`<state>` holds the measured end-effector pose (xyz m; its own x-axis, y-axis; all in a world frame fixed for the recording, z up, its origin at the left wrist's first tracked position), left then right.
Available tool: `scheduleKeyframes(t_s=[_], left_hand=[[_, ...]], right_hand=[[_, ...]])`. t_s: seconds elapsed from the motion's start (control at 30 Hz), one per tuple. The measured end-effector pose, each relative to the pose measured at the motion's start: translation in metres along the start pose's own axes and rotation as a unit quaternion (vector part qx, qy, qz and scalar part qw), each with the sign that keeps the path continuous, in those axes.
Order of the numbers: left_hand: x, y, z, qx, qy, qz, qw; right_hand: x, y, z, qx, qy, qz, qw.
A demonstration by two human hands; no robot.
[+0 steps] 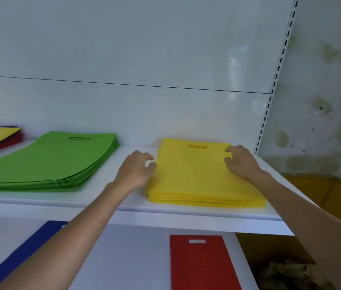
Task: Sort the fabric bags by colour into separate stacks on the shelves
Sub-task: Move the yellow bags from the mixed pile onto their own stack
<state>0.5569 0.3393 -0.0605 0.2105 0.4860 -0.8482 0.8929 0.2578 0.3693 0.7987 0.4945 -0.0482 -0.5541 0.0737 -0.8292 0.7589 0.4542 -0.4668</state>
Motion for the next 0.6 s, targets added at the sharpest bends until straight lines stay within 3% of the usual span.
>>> scheduleKeyframes(t_s=[0.13, 0.3, 0.47, 0.6], left_hand=[[-0.040, -0.018, 0.016, 0.036, 0.099, 0.024, 0.994], [-0.108, -0.095, 0.055, -0.003, 0.195, -0.067, 0.978], [-0.178, -0.195, 0.114, -0.112, 0.208, -0.107, 0.966], [-0.220, -0.262, 0.156, -0.153, 0.208, -0.125, 0.958]], right_hand=[[0.011, -0.075, 0.003, -0.141, 0.067, -0.084, 0.984], [0.066, -0.214, 0.014, -0.254, 0.028, -0.196, 0.947], [0.120, -0.352, 0.054, -0.350, -0.049, -0.222, 0.909], [0.151, -0.438, 0.088, -0.380, -0.085, -0.266, 0.882]])
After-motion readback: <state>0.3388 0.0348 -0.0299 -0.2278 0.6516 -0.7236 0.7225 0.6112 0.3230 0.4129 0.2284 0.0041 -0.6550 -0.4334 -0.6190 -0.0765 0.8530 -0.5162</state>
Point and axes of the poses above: each hand's wrist, its own z-axis away from the middle knuckle, its own x-axis out of the palm, y = z × x, the point moved 2 cm from there along -z, towards the middle knuckle, and after that the axes turned 9 degrees about -z, right-handed, at the moved point
